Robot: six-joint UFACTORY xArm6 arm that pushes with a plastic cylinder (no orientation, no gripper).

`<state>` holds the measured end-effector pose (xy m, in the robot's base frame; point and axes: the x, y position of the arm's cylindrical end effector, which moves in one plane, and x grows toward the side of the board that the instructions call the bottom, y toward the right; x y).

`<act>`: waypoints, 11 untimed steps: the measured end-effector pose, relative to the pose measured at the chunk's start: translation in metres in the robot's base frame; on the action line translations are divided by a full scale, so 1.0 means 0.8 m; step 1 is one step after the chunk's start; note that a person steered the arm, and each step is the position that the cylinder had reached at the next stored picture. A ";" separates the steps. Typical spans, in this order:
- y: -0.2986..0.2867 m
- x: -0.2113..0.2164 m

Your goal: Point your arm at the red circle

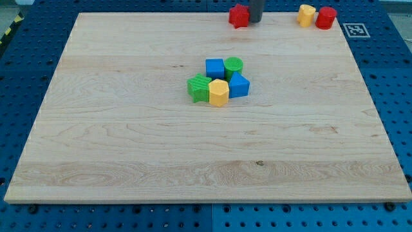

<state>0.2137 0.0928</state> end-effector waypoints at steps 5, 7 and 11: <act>0.083 0.078; 0.239 0.098; 0.276 -0.018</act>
